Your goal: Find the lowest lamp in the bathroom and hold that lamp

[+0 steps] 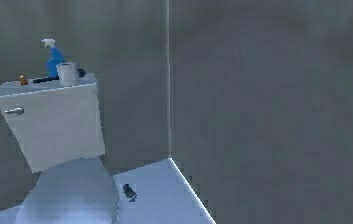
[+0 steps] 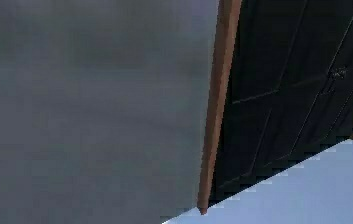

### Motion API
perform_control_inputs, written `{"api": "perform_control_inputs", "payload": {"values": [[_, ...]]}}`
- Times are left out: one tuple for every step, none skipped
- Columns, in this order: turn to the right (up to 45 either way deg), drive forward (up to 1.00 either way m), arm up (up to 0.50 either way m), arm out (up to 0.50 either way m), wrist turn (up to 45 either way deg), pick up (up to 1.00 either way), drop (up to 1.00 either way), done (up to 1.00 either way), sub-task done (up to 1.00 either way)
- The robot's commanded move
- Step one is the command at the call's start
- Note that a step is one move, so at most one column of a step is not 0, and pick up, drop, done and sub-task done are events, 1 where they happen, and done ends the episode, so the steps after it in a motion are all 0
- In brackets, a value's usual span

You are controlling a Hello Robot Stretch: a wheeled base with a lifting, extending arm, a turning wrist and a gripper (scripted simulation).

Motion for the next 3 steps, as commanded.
{"api": "perform_control_inputs", "payload": {"values": [[0.0, 0.70, 0.00, 0.00, 0.0, 0.00, 0.00, 0.00, 0.00], [-18.0, 0.00, 0.00, 0.00, 0.0, 0.00, 0.00, 0.00, 0.00], [0.0, 0.65, 0.00, 0.00, 0.0, 0.00, 0.00, 0.00, 0.00]]}}
